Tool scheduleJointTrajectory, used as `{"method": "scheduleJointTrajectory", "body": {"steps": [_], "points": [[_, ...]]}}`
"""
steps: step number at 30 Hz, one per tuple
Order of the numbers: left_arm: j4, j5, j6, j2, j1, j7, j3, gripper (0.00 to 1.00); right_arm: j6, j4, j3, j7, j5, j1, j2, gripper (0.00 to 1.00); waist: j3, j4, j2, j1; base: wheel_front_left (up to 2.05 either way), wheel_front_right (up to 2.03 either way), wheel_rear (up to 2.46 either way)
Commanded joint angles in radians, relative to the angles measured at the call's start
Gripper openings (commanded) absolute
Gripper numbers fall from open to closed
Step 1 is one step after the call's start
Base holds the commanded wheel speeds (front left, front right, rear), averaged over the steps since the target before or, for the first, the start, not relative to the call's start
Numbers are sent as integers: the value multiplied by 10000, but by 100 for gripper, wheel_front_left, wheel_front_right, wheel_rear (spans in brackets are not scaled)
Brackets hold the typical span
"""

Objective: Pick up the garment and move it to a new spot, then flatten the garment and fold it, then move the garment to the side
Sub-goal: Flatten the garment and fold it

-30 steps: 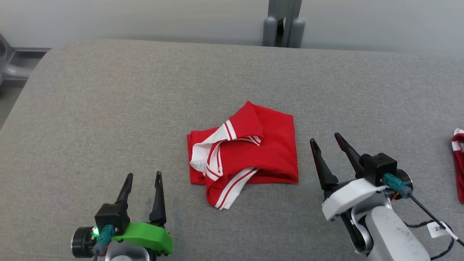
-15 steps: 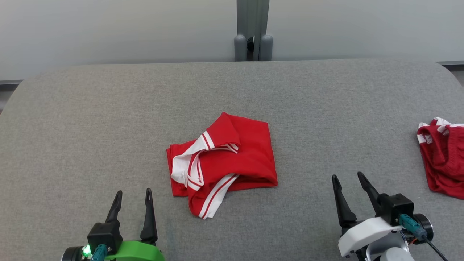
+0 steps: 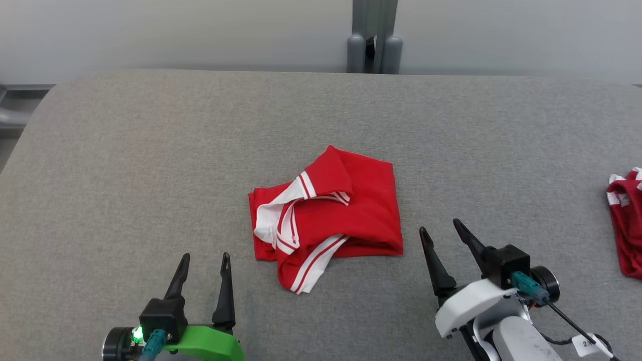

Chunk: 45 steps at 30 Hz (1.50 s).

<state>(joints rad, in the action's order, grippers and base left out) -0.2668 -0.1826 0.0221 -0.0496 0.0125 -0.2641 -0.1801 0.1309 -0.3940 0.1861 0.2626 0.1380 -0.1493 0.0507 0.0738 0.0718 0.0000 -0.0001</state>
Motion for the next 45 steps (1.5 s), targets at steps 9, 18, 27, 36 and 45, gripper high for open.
{"method": "scheduleJointTrajectory", "body": {"steps": [9,18,27,36,45], "points": [[-38,-194,-26,-27,421,6,-529,100,-6,-1915,-107,23,-304,-1922,18,0,878,1765,0,1,0,0,0],[167,-440,58,-21,595,6,-930,100,-6,-3627,125,23,-648,-3169,126,0,1434,2590,0,1,0,0,0],[298,-978,240,-24,883,6,-1446,100,-6,-4375,824,25,-428,-4727,425,0,1848,3326,0,1,0,0,0],[321,-1257,374,-25,951,6,-1907,100,-6,-5369,1333,-53,-598,-6563,631,0,2004,3986,0,1,0,0,0],[399,-1183,507,-24,960,6,-1716,100,-6,-4949,873,20,-183,-6216,550,0,1725,3559,0,1,0,0,0]]}}
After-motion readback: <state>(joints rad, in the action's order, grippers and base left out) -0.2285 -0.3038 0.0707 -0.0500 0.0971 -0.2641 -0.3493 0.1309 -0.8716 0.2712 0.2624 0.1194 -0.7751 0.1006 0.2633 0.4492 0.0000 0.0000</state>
